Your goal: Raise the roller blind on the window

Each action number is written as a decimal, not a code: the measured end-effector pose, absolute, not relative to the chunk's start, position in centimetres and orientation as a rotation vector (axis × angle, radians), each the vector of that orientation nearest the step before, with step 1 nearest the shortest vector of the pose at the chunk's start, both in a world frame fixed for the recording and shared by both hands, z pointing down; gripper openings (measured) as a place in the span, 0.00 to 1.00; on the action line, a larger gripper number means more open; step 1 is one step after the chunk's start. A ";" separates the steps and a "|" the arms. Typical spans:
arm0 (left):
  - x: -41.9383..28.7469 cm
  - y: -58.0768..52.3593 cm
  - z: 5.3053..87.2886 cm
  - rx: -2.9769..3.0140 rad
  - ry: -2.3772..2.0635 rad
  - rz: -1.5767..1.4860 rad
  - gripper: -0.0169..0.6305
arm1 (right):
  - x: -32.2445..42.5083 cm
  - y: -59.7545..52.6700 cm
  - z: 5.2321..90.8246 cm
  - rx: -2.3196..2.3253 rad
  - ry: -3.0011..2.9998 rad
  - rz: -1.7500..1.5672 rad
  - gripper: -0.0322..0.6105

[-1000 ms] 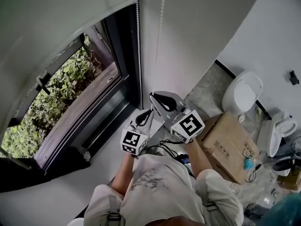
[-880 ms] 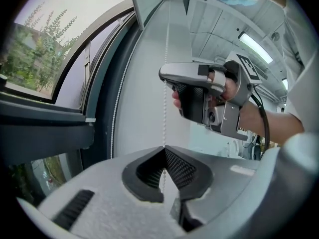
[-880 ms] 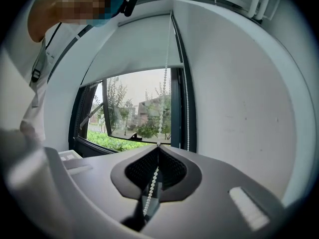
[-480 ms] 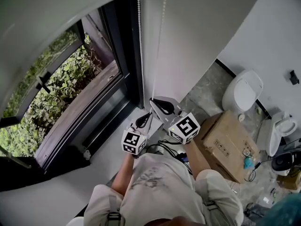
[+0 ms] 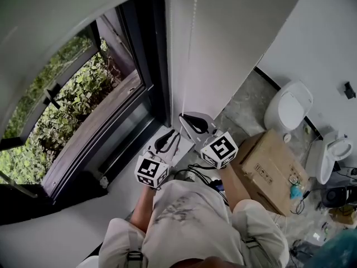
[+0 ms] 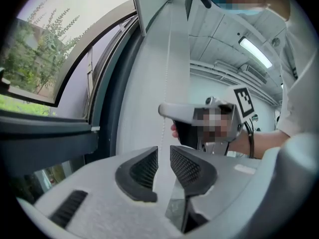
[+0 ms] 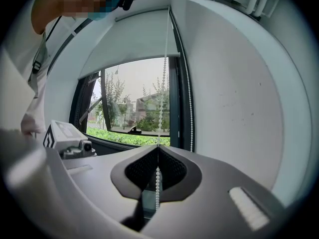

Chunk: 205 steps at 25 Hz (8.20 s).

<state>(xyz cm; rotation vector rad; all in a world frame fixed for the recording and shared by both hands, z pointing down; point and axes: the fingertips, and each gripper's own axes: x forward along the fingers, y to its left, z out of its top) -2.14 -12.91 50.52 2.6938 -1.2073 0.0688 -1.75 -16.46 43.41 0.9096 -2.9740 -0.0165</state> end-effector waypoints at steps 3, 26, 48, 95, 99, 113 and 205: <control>-2.7 -13.3 46.6 2.734 -1.215 0.030 0.15 | -1.6 -16.4 43.4 0.912 -2.971 -0.023 0.06; -0.7 -17.3 29.8 2.986 -1.260 -0.148 0.11 | -2.5 -15.9 43.4 0.898 -2.968 -0.048 0.06; -1.2 -17.4 36.0 2.892 -1.211 -0.118 0.04 | -3.0 -15.6 49.4 0.865 -2.908 0.049 0.07; -1.2 -17.2 43.7 2.806 -1.230 0.021 0.04 | 1.3 -14.6 41.4 0.946 -2.999 -0.043 0.17; -1.2 -17.0 43.7 2.804 -1.231 0.014 0.04 | 0.3 -15.3 37.0 0.908 -3.079 -0.103 0.18; -0.8 -16.8 43.9 2.807 -1.232 0.005 0.04 | -2.6 -16.6 32.6 0.853 -3.100 -0.264 0.08; -0.9 -17.2 36.8 2.837 -1.348 -0.037 0.05 | -2.1 -14.8 51.9 0.865 -2.879 0.053 0.08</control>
